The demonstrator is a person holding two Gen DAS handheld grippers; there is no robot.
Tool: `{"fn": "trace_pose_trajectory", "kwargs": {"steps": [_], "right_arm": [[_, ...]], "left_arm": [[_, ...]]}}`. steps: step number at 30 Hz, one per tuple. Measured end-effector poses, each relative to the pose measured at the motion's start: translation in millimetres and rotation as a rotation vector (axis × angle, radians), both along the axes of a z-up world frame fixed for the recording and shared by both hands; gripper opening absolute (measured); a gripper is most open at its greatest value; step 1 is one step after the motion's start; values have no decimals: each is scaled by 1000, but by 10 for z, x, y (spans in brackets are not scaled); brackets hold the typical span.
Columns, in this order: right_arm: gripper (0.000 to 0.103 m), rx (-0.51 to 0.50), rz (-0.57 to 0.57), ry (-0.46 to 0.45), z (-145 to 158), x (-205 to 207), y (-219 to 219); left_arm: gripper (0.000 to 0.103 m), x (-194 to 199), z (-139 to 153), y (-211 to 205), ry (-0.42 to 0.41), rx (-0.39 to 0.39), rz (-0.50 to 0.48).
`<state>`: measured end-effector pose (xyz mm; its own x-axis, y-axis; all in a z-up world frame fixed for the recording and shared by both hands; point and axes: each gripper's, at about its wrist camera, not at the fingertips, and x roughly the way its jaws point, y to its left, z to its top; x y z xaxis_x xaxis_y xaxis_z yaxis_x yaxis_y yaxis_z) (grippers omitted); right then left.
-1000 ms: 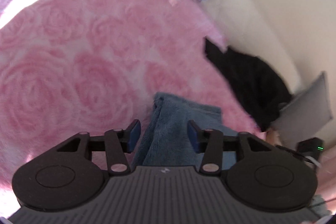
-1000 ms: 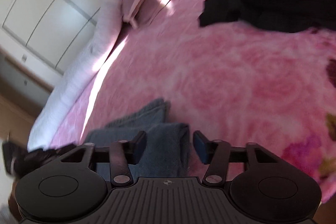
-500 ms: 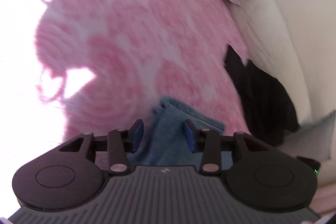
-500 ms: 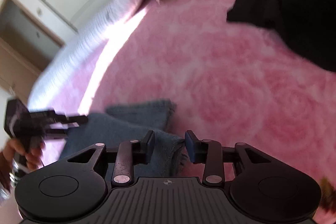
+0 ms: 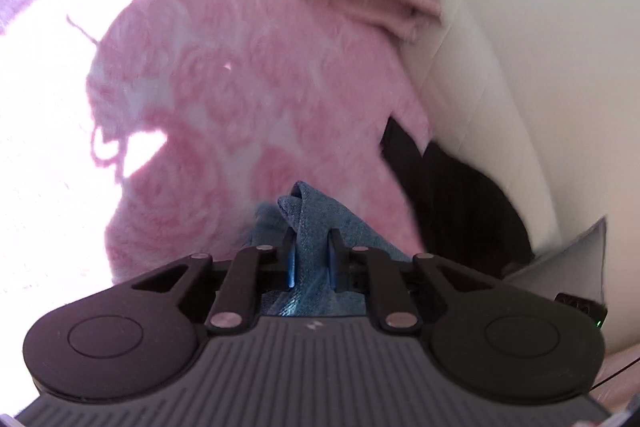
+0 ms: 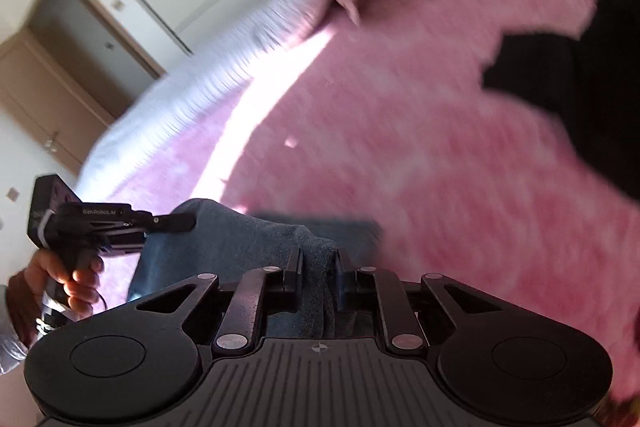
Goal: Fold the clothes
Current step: 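Carry the held jeans along the bed with both grippers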
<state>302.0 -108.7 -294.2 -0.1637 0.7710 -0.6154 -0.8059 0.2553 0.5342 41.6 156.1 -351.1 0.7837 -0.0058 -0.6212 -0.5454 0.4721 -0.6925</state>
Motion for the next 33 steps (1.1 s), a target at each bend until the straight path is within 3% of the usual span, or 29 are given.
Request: {"fn": "trace_pose_trajectory", "kwargs": {"steps": [3,5,7,11,14,15,18,20,21,23,26,30,33], "right_arm": [[13,-38,-22,-51,-109,35,257],[14,-127,-60,-30,-369,129,472],[17,-188,-113,66,-631,248,544],[38,-113,-210,330,-756,467,295],[65,-44,-236,420,-812,603,202],[65,-33,-214,436,-859,641,228],[65,-42,-94,499,-1053,676,368],[63,-55,-12,450,-1125,600,473],[38,-57,7,417,-1130,554,508],[31,-55,18,367,-1104,489,541],[22,-81,-55,354,-878,415,451],[18,-203,-237,481,-652,264,141],[17,-256,-378,705,-730,280,-106]], "left_arm": [[12,274,-165,114,82,31,-3],[14,420,-407,184,141,3,4],[27,442,-592,222,166,-41,32],[30,216,-600,246,117,-134,117],[30,61,-480,202,131,-105,146],[30,10,-433,188,130,-98,160],[30,-203,-315,128,121,-100,218],[30,-359,-281,70,126,-101,250],[29,-433,-270,41,136,-98,267],[29,-566,-254,-11,153,-91,300],[29,-727,-248,-65,158,-110,341],[29,-792,-254,-108,165,-127,354],[29,-780,-258,-134,154,-130,343]]}}
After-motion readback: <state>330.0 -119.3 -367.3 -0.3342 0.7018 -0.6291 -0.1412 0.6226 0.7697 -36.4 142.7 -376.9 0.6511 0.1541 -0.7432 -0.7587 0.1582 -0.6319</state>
